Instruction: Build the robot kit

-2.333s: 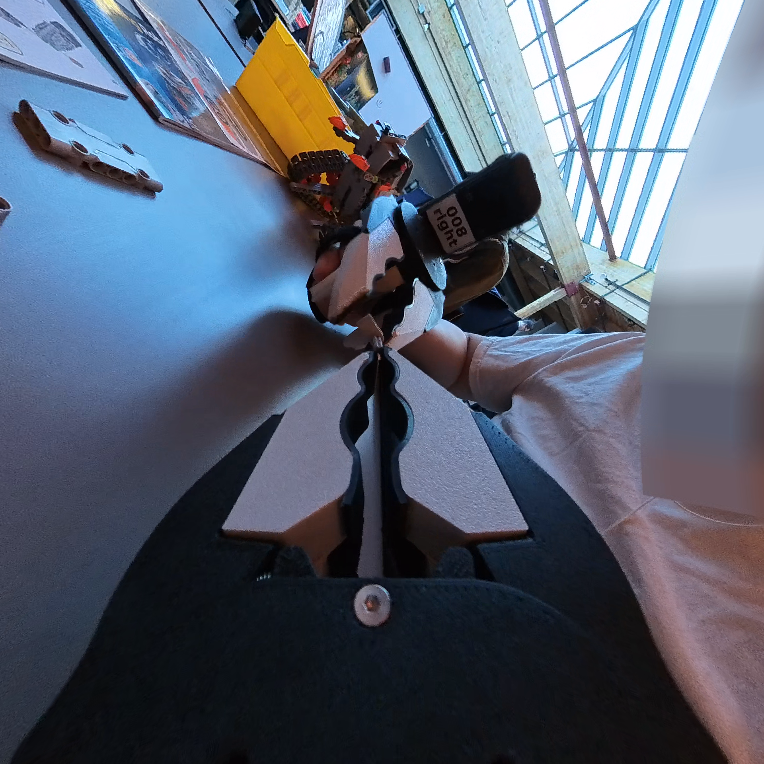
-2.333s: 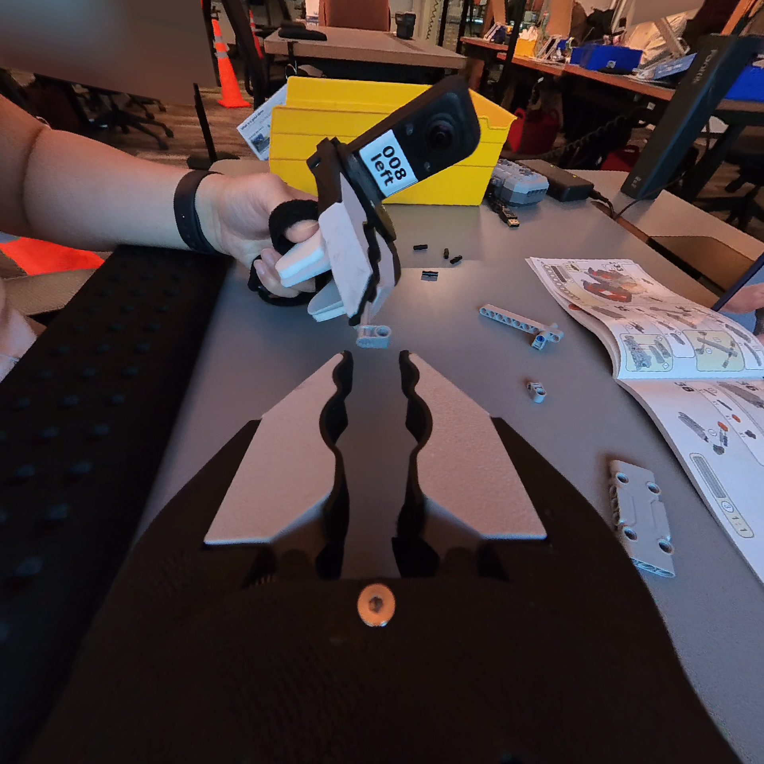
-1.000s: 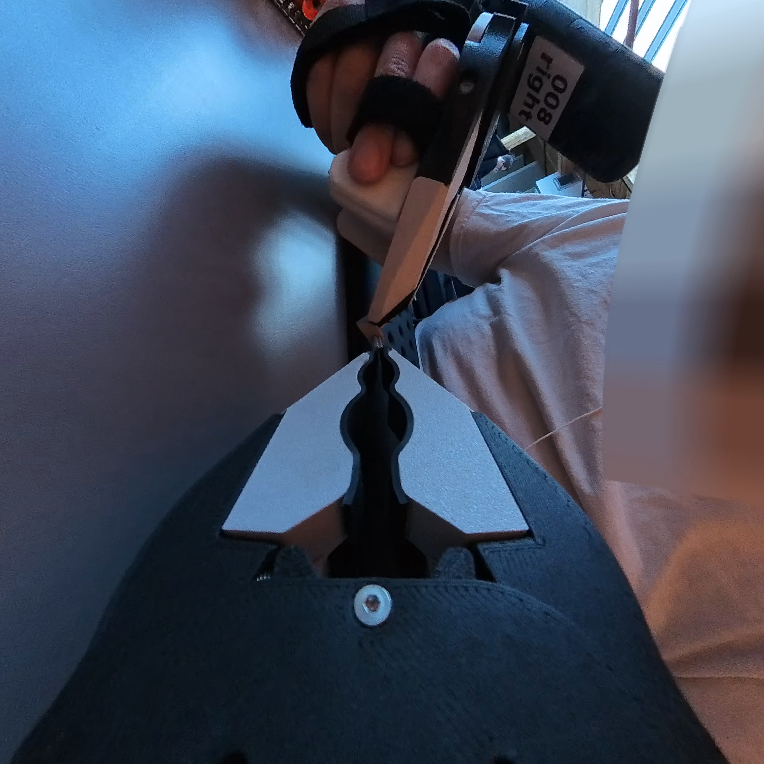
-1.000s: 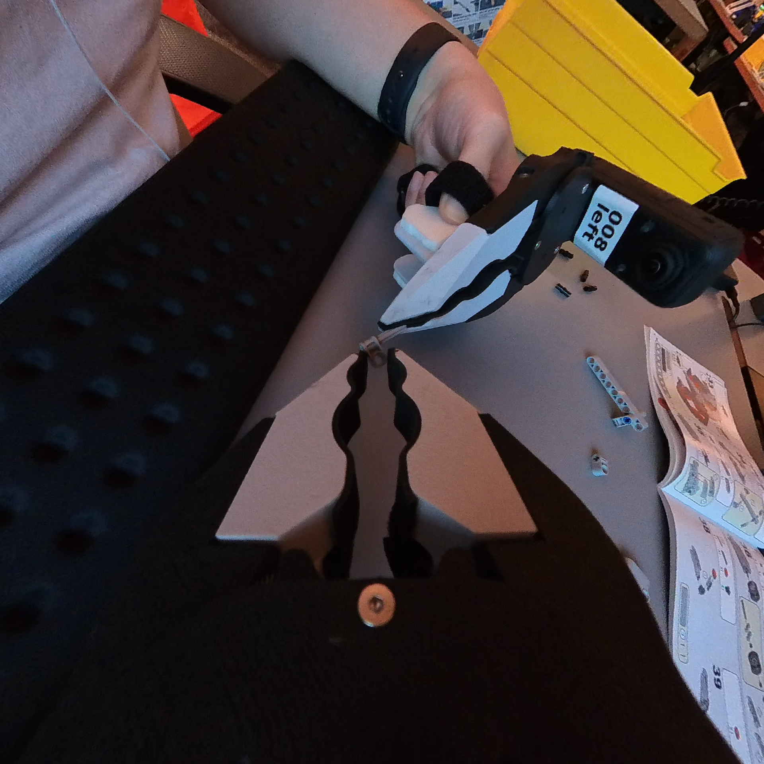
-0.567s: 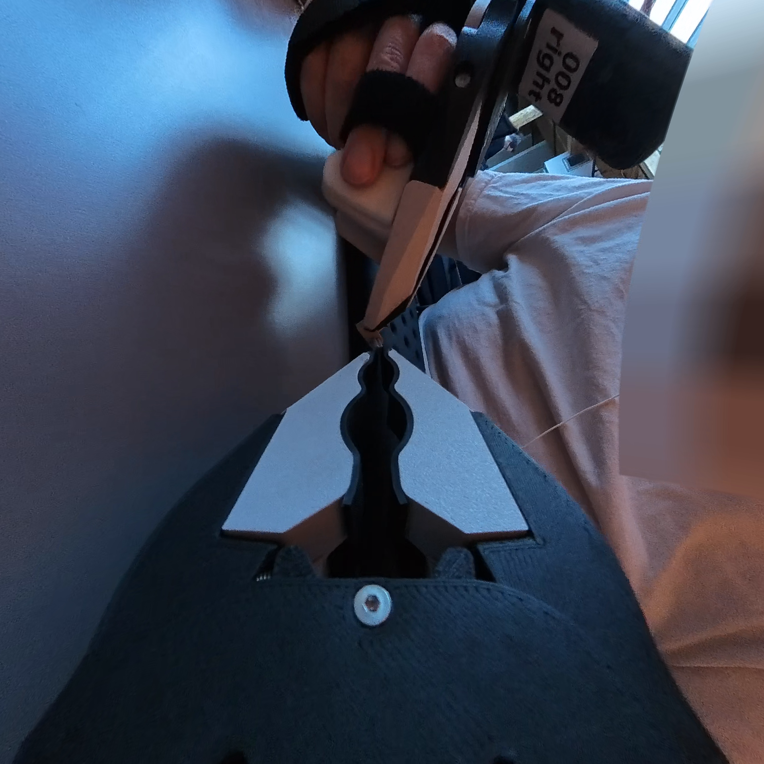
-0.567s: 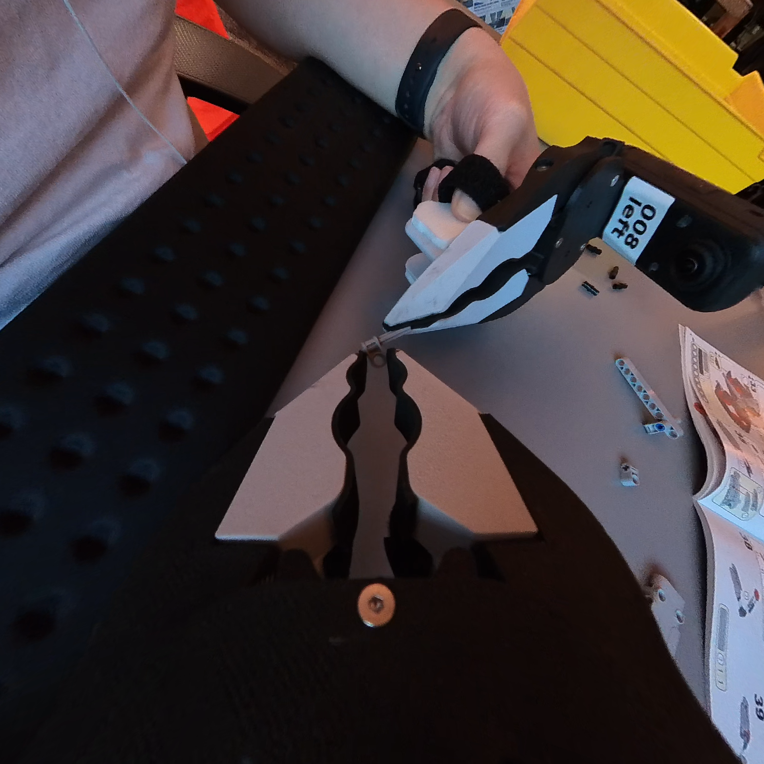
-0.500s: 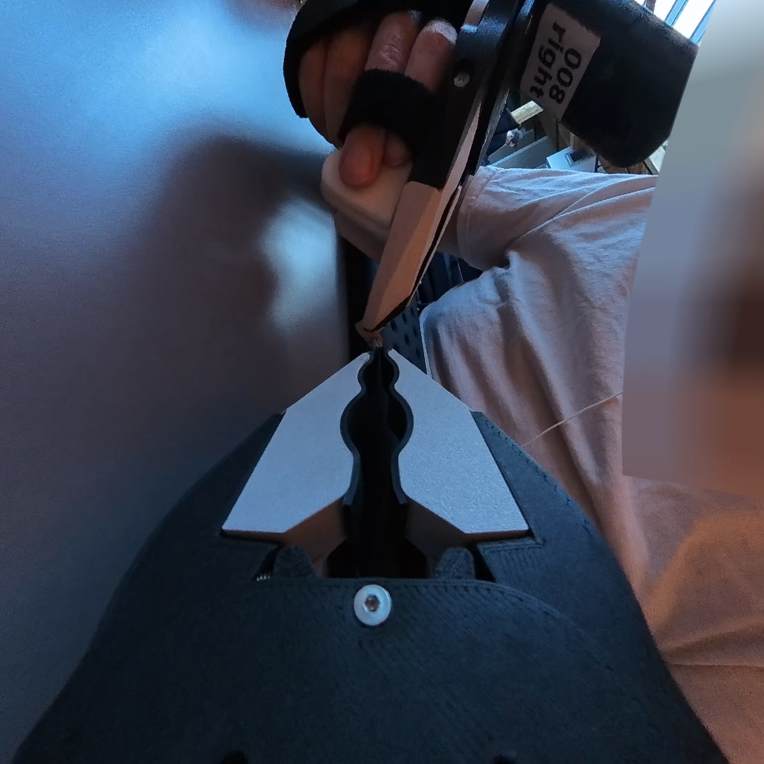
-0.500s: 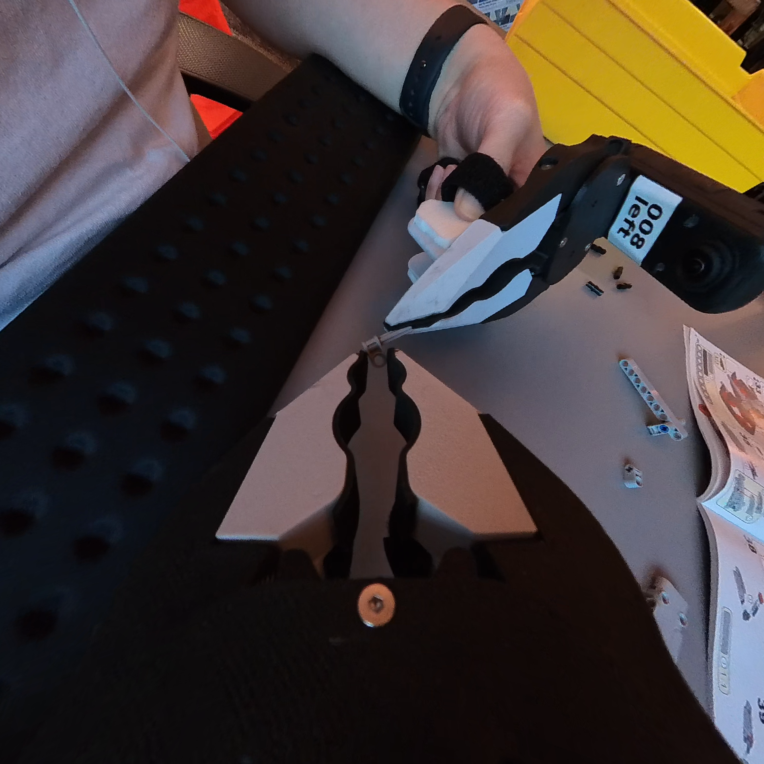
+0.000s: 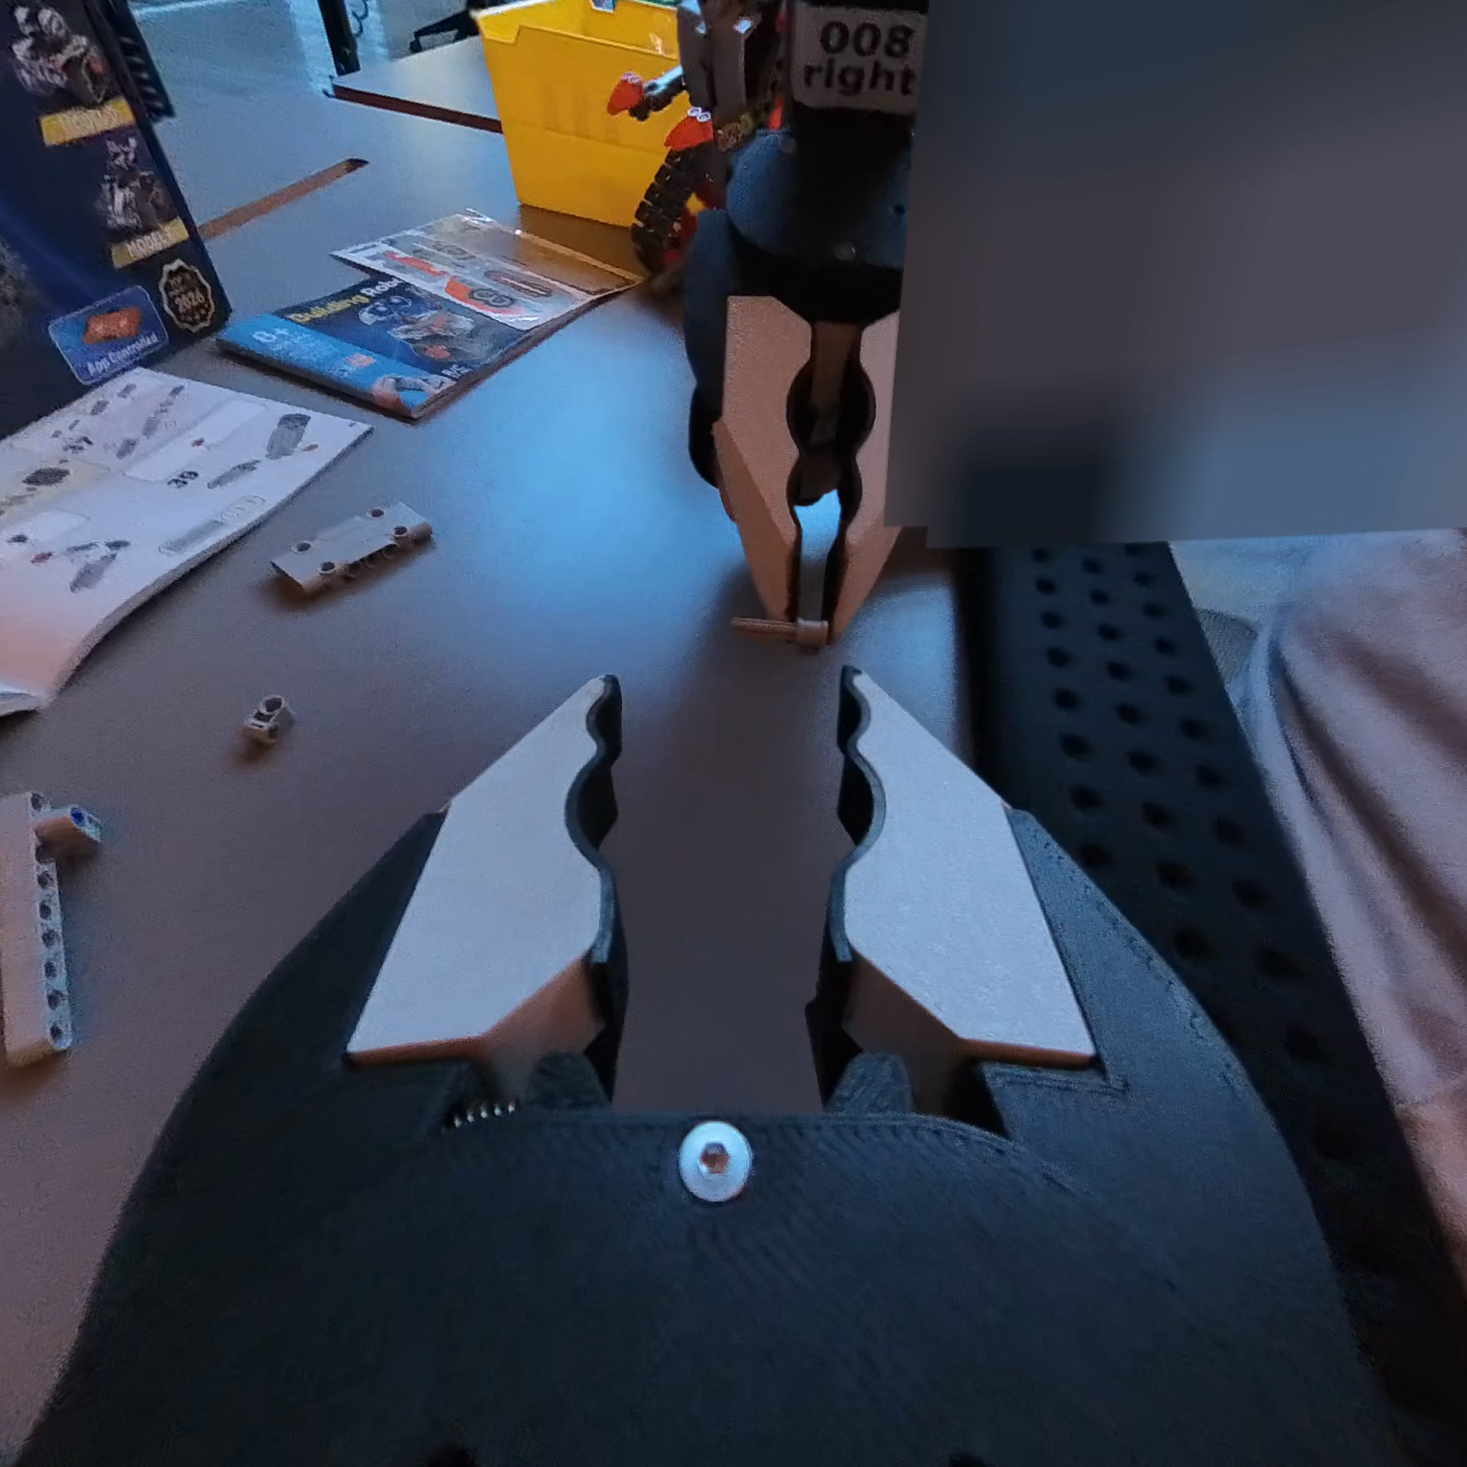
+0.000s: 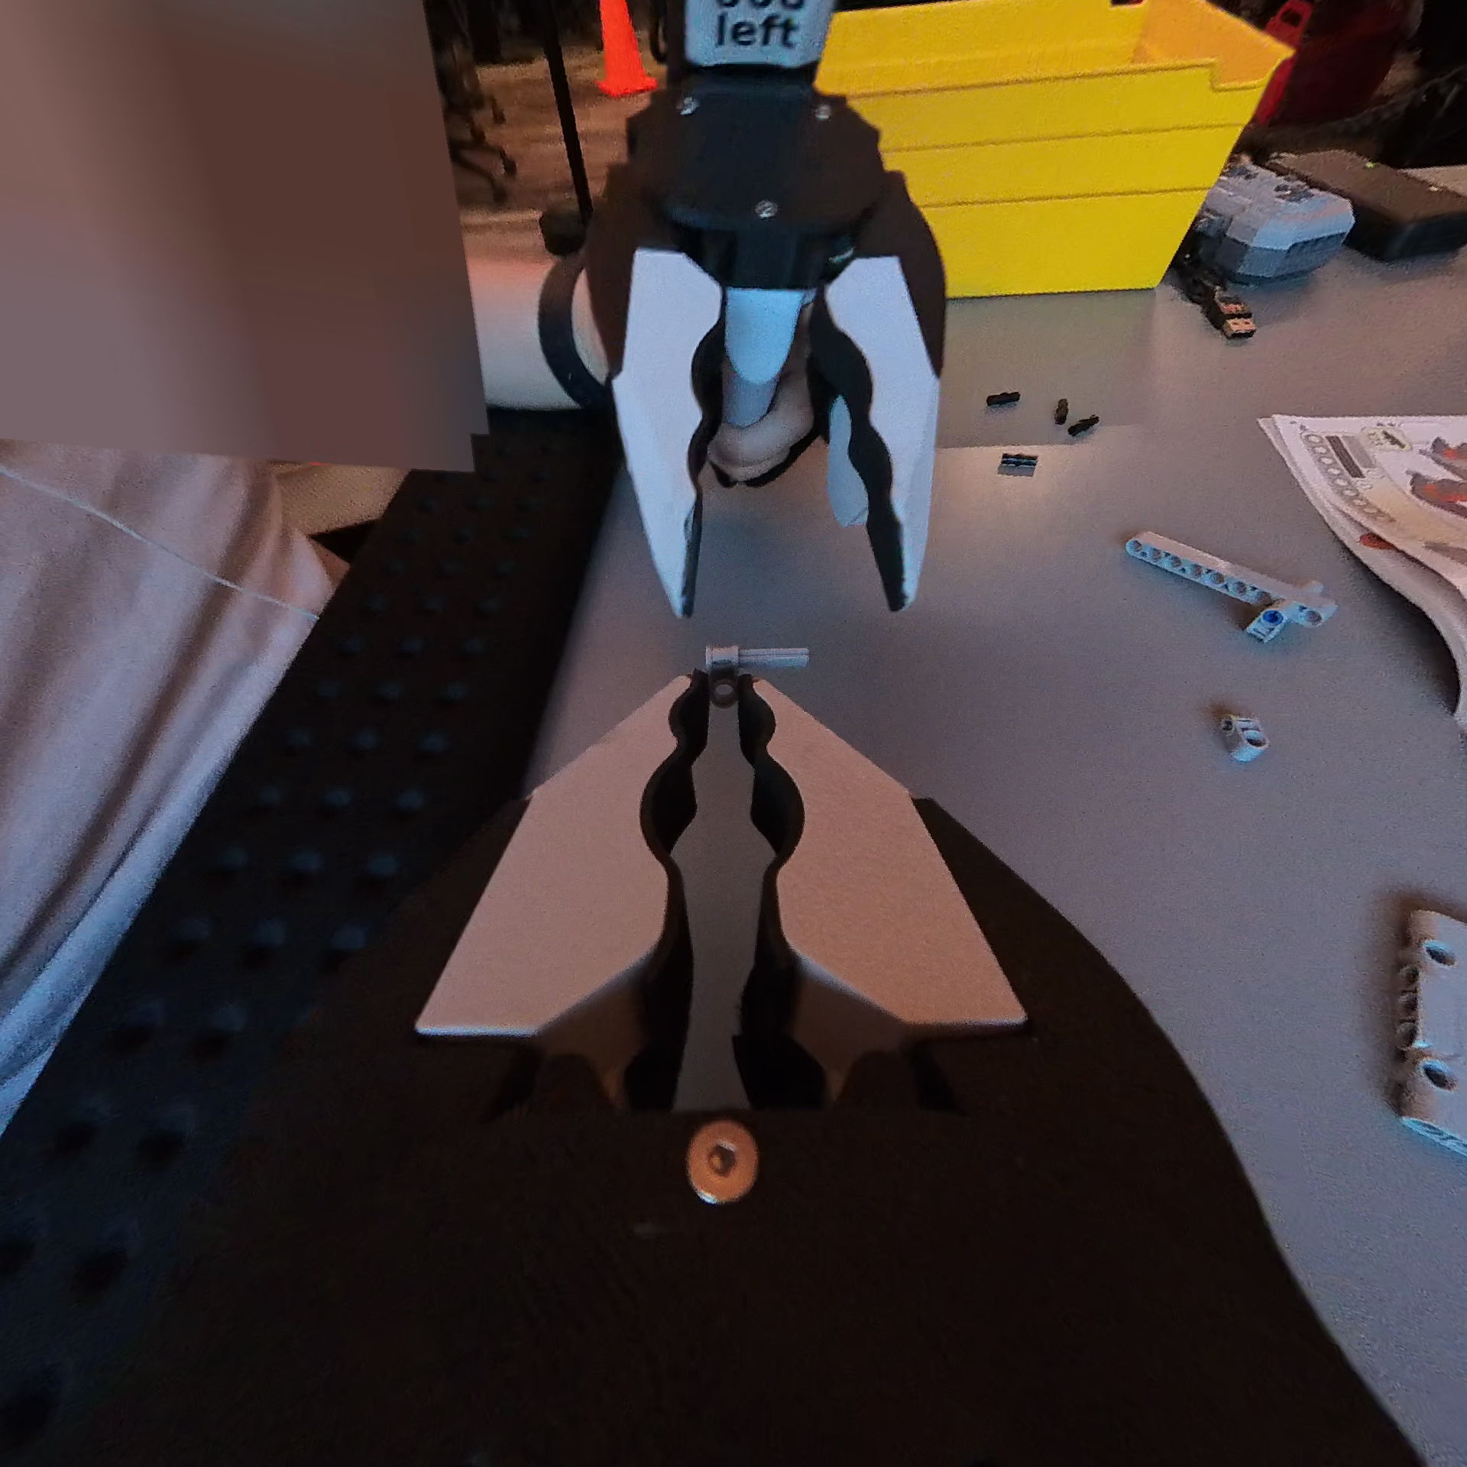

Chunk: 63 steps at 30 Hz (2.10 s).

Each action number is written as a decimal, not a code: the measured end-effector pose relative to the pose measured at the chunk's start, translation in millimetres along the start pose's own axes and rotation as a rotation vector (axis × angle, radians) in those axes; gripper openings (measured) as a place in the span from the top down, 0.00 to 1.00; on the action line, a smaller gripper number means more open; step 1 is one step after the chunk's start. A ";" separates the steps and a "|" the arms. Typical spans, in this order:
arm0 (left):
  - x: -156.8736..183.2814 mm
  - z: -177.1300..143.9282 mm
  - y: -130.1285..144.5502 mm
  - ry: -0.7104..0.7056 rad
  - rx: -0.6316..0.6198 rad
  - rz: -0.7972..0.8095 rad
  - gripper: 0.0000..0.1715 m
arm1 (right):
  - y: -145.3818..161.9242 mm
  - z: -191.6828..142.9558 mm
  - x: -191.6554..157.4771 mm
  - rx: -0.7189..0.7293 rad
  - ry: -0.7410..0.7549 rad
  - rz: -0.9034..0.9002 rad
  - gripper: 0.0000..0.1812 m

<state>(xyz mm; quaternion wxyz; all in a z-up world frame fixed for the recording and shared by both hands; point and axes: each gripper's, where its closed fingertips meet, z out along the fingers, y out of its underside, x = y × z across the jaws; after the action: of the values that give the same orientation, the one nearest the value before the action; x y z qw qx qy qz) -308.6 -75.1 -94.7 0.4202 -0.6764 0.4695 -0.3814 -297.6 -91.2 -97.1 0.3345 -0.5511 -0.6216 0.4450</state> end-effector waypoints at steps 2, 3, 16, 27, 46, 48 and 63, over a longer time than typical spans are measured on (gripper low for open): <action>4.4 4.2 -1.3 0.001 -0.002 0.031 0.70 | -0.8 0.7 -2.6 0.008 -0.026 0.026 0.96; 8.1 6.2 -1.2 0.019 -0.004 0.044 0.72 | -0.1 1.7 -3.4 0.006 -0.034 0.039 0.96; 22.9 15.4 8.1 0.116 -0.047 0.067 0.86 | 6.6 10.6 -9.1 -0.055 -0.021 -0.025 0.96; 21.2 14.9 8.0 0.063 -0.081 0.113 0.87 | 6.0 10.3 -6.6 -0.053 -0.002 -0.017 0.96; 22.4 10.2 0.1 0.142 -0.009 -0.026 0.87 | 2.9 10.7 -8.9 0.013 -0.065 0.026 0.95; 23.8 11.0 0.4 0.145 -0.010 -0.020 0.87 | 5.8 11.6 -9.7 0.000 -0.069 0.018 0.96; 6.4 14.8 6.4 0.101 -0.018 -0.007 0.87 | 13.3 10.5 9.9 -0.006 -0.004 0.064 0.97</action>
<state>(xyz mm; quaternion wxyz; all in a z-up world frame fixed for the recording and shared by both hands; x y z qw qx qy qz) -295.4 -79.4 -105.1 0.3883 -0.6617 0.4913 -0.4123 -303.7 -83.5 -114.1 0.3171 -0.5710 -0.6056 0.4547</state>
